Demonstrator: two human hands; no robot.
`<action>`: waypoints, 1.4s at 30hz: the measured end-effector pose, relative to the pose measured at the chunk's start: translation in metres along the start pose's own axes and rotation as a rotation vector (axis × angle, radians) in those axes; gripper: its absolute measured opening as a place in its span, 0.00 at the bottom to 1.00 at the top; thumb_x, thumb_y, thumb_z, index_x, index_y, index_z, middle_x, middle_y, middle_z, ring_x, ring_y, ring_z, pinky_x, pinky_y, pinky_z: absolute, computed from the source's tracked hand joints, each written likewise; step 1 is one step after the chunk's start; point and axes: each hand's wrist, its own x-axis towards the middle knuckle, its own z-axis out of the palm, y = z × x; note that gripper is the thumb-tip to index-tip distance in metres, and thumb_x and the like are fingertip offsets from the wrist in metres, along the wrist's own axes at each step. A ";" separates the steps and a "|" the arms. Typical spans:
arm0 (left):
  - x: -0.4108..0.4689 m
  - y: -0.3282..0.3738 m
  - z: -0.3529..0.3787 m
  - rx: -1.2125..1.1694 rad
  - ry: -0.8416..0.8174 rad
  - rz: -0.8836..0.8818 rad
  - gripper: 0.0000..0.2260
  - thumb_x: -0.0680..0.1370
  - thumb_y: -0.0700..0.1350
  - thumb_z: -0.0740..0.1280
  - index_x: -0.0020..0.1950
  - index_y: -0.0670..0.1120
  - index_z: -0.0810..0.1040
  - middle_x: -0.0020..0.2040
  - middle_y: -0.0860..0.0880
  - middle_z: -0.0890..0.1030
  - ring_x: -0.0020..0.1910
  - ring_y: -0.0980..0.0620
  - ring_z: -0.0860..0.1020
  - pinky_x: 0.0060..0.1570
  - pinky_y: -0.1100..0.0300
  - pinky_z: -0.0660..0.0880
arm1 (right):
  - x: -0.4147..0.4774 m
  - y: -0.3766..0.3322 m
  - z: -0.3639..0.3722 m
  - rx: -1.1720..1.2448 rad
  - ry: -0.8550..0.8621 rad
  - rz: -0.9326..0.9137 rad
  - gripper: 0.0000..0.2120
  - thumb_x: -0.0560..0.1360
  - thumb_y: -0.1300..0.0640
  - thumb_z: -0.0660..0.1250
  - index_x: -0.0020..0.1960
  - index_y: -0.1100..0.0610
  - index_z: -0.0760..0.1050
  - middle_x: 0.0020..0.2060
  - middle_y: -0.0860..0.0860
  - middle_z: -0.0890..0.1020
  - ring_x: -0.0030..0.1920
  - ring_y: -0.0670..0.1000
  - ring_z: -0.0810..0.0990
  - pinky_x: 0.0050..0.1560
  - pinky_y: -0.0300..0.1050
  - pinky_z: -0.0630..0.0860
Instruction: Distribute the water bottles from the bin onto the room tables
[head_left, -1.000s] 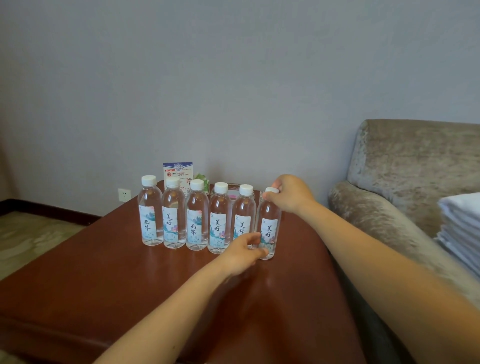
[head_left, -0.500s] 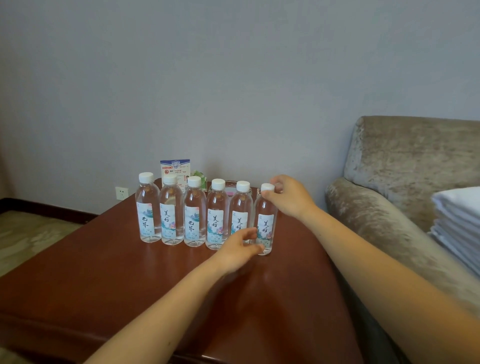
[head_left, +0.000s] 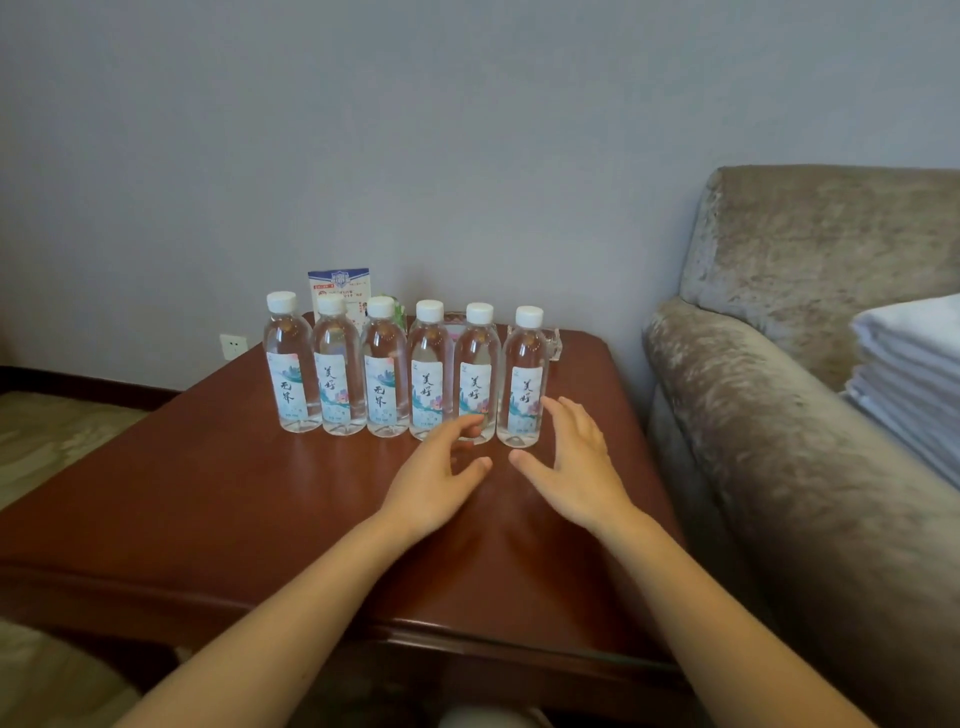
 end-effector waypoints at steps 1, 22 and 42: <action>-0.004 -0.003 0.000 0.022 0.018 0.013 0.22 0.77 0.46 0.69 0.69 0.59 0.69 0.61 0.59 0.75 0.60 0.61 0.75 0.63 0.56 0.73 | -0.003 0.004 0.005 -0.025 -0.012 0.010 0.36 0.78 0.41 0.65 0.80 0.49 0.54 0.80 0.50 0.53 0.80 0.52 0.46 0.79 0.57 0.46; -0.019 0.004 -0.006 0.272 -0.082 -0.050 0.26 0.76 0.53 0.70 0.72 0.55 0.67 0.68 0.56 0.70 0.66 0.58 0.71 0.61 0.61 0.70 | -0.016 0.019 0.020 -0.053 -0.063 0.059 0.35 0.77 0.42 0.65 0.79 0.48 0.55 0.80 0.49 0.54 0.81 0.50 0.44 0.79 0.55 0.44; 0.002 0.329 -0.157 0.418 -0.504 -0.107 0.40 0.73 0.66 0.67 0.79 0.60 0.50 0.78 0.55 0.52 0.78 0.49 0.50 0.75 0.44 0.56 | -0.084 -0.161 -0.304 -0.141 -0.280 0.413 0.45 0.75 0.33 0.61 0.81 0.46 0.41 0.80 0.49 0.37 0.79 0.52 0.32 0.76 0.62 0.34</action>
